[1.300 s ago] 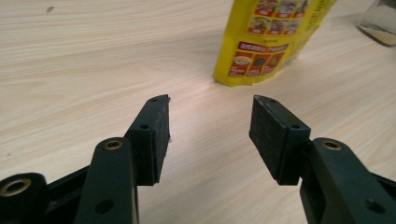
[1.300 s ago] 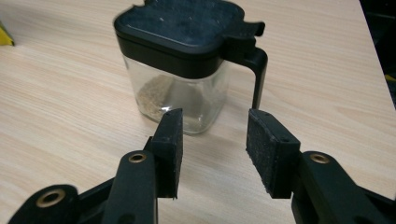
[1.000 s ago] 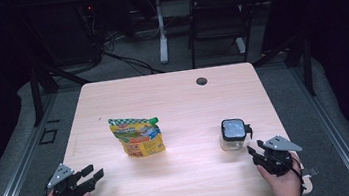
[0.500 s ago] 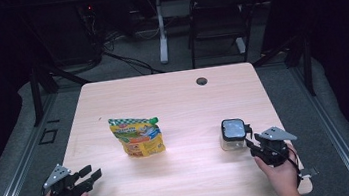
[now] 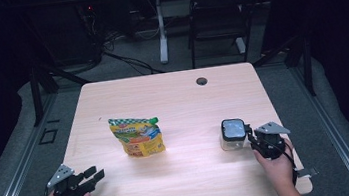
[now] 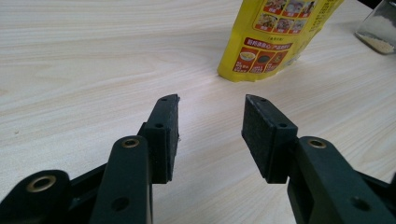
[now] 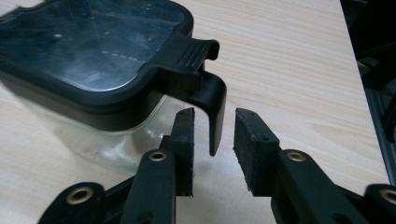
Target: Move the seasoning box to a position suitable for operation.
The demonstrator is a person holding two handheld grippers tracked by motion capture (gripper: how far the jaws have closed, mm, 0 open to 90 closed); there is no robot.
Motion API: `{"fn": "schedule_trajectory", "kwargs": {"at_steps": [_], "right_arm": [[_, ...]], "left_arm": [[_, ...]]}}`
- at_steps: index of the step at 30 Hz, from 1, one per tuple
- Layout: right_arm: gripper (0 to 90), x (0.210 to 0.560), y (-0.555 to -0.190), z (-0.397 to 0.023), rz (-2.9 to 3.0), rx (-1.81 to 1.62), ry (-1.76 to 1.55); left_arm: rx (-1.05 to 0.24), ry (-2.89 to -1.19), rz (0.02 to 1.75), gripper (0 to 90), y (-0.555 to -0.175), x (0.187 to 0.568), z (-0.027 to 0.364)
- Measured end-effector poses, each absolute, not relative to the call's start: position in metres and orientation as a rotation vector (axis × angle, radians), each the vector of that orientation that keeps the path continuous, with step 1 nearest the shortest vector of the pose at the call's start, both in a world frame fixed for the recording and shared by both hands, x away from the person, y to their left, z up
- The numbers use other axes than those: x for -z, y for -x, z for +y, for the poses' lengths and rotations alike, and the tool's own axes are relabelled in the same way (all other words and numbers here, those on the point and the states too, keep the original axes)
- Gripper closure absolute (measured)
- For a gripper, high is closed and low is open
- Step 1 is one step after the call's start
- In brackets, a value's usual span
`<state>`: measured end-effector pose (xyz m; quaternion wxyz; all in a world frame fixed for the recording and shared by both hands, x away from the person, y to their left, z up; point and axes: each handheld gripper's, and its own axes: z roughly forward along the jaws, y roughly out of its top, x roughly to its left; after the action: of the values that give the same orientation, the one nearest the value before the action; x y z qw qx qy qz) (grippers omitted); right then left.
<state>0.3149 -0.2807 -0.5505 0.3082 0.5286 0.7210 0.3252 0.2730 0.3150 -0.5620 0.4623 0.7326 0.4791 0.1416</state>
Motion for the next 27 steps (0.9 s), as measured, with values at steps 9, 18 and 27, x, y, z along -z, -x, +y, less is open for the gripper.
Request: {"fn": "schedule_trajectory", "kwargs": {"at_steps": [9,18,27], "right_arm": [[79.8,0.555,-0.321,-0.27,1.865,-0.808,-1.401],[81.5,0.554,-0.318,-0.267,1.87,-0.782,-1.396],[81.2,0.551,-0.305,-0.244,1.948,-0.783,-1.348]], "left_arm": [[-0.342,-1.801,1.182,56.0,-0.274,0.563,0.316],[-0.356,-1.789,1.184,56.0,-0.273,0.562,0.317],[-0.36,-1.797,1.183,56.1,-0.273,0.561,0.318]]}}
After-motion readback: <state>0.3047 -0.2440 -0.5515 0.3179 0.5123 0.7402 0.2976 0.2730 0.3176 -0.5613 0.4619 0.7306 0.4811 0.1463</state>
